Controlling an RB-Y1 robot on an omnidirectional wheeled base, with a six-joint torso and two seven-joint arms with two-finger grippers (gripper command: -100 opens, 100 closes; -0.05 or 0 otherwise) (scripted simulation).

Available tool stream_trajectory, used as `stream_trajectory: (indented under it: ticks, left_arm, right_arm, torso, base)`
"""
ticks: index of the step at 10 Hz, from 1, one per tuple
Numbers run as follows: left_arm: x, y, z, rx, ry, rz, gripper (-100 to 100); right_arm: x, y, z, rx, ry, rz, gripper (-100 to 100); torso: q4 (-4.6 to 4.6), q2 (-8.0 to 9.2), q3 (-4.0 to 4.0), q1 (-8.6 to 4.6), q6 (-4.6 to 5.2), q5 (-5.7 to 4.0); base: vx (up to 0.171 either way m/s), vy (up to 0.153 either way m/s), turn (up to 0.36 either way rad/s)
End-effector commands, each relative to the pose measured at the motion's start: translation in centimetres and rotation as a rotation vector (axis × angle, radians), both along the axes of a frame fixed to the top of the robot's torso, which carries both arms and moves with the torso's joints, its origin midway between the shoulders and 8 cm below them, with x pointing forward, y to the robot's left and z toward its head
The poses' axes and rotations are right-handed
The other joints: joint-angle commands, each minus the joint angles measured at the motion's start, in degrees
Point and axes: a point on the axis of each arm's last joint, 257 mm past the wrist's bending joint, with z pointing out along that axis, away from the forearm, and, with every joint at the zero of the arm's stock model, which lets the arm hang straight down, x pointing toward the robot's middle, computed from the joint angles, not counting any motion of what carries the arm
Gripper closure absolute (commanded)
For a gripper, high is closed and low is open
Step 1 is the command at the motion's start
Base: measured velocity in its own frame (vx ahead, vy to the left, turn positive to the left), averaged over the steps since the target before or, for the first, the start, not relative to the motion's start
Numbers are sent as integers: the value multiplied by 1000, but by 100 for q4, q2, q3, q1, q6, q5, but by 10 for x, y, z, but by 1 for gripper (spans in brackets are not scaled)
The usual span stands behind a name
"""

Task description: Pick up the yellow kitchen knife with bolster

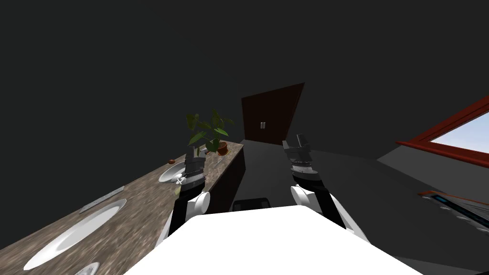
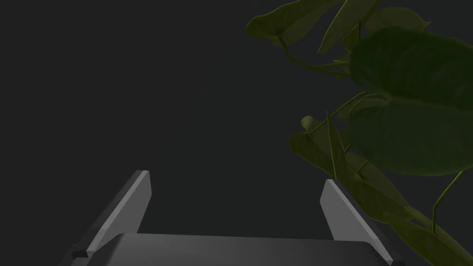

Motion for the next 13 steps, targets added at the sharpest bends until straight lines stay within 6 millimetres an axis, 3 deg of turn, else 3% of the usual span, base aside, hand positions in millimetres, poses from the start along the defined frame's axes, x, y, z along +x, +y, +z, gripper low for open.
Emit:
stream_trajectory:
  ticks: [1, 6, 13]
  left_arm:
    - [3, 1, -4, 17, 20, -12, -100]
    - [16, 23, -34, 29, 158, -37, -100]
    - [25, 85, -93, -64, 399, -16, -100]
  right_arm:
    - [0, 0, 0, 0, 0, 0, 0]
    - [0, 0, 0, 0, 0, 0, 0]
    - [0, 0, 0, 0, 0, 0, 0]
  torso:
    - [0, 0, 0, 0, 0, 0]
    - [-7, -34, -19, -28, -2, -6]
    - [-10, -46, -27, -34, -1, -8]
  base:
    - [19, -10, 30]
    - [73, -70, 80]
    - [119, -128, 117]
